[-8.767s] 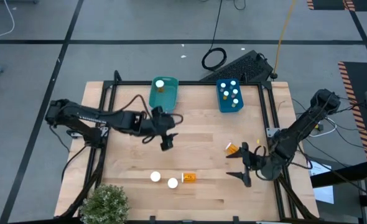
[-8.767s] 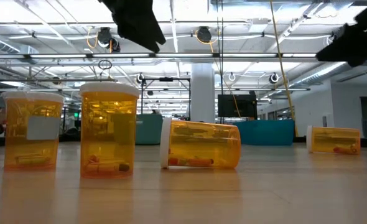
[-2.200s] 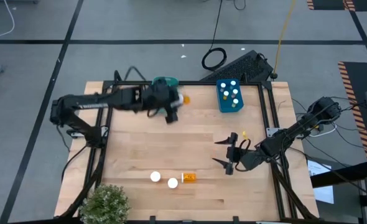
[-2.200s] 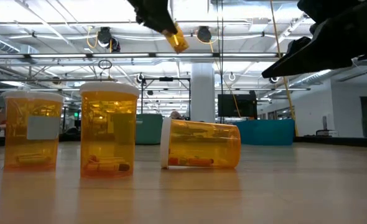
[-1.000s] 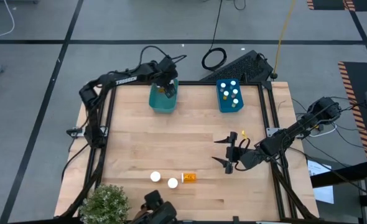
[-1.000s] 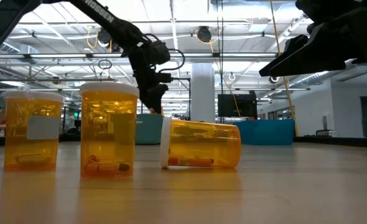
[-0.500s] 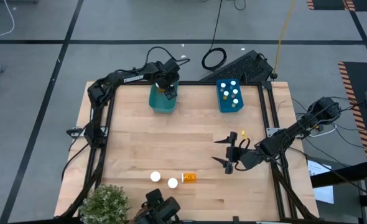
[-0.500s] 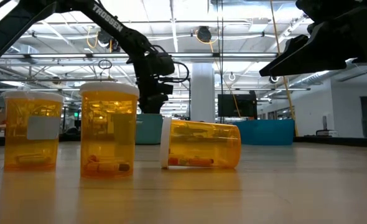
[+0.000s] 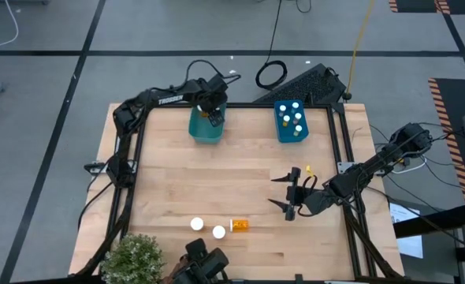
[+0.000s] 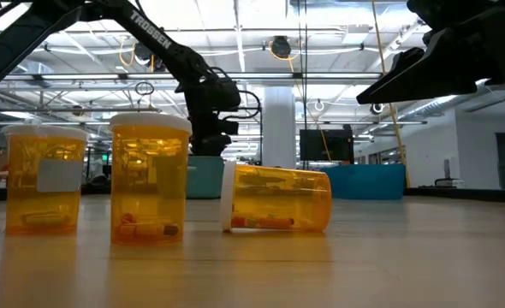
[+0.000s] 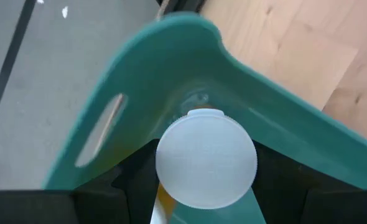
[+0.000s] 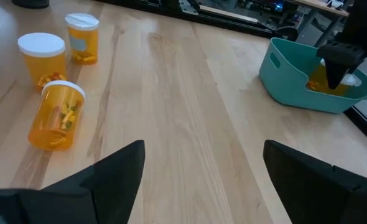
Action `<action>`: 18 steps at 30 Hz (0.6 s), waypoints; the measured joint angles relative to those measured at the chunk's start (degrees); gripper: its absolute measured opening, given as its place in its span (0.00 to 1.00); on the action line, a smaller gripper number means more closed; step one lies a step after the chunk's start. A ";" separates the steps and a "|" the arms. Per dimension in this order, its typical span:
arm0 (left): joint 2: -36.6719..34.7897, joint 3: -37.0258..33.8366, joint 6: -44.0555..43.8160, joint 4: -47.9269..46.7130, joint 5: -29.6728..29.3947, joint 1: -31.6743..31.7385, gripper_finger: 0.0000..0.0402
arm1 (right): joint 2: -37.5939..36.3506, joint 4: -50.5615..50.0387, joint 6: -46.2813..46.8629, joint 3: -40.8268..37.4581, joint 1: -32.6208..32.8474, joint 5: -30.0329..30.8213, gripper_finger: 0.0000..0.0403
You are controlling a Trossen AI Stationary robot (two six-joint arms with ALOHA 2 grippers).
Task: Pick and place medicine bottles into bin by pill shape (circle, oval)
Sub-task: Put the big orange pill bottle into the green bin
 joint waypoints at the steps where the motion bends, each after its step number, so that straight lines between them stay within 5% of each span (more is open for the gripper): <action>1: 0.11 0.00 0.17 0.02 -0.04 0.00 0.56 | 0.00 0.01 0.00 0.00 0.00 0.00 0.79; 10: 0.10 -0.02 0.55 1.01 -1.53 0.00 0.57 | 0.00 -0.02 0.00 0.00 0.00 -0.02 0.79; 18: 0.10 -0.04 0.61 2.60 -2.71 -0.66 0.75 | 0.00 -0.02 0.00 0.00 0.00 -0.02 0.79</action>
